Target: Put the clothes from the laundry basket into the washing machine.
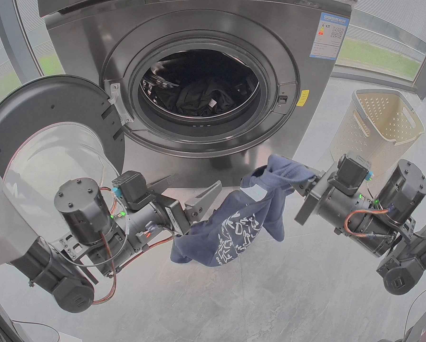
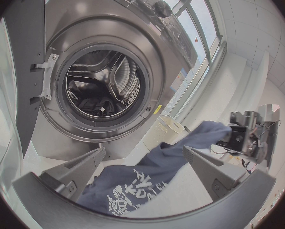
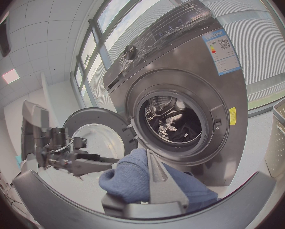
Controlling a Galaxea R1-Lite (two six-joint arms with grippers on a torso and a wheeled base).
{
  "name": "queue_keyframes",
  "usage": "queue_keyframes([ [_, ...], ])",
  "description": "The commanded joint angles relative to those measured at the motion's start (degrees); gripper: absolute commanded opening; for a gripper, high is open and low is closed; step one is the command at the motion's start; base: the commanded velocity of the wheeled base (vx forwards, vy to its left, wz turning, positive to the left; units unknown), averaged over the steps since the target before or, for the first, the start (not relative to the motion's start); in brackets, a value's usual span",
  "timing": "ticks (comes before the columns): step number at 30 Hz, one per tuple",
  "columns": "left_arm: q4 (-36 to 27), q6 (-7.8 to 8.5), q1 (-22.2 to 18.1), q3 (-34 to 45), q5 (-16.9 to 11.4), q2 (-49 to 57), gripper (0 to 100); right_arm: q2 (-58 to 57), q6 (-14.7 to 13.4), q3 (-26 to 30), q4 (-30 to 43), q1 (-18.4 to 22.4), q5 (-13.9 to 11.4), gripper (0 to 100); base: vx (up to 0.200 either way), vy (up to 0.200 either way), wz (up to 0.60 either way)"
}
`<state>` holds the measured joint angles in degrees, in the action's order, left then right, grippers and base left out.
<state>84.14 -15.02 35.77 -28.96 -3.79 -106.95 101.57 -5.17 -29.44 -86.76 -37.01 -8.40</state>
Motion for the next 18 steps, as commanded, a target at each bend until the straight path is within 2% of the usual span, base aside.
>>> queue_keyframes([
  [1,0.06,2.01,-3.07,-4.87,0.19,-7.13,100,-3.31,0.95,4.66,0.19,-1.31,-1.97,0,0.0,0.0,0.0],
  [2,0.06,2.19,-3.34,-5.14,0.1,-7.4,100,-3.22,0.95,4.66,0.19,-1.4,-1.97,0,0.0,0.0,0.0],
  [3,0.06,3.68,-4.21,-6.63,-0.25,-8.89,100,-3.13,0.77,4.57,0.1,-2.1,-1.97,0,0.0,0.0,0.0],
  [5,-0.29,4.56,-4.65,-7.6,-0.34,-9.95,100,-2.96,0.69,4.57,0.1,-2.72,-1.88,0,0.0,0.0,0.0],
  [16,-2.05,4.82,-4.48,-8.12,-4.21,-10.83,100,-1.73,0.33,2.11,-0.16,-4.3,-1.71,0,0.0,0.0,0.0],
  [18,-3.02,5.0,-4.04,-8.04,-5.53,-10.74,100,-1.03,0.16,0.88,-0.25,-5.18,-0.3,0,0.0,0.0,0.0],
])
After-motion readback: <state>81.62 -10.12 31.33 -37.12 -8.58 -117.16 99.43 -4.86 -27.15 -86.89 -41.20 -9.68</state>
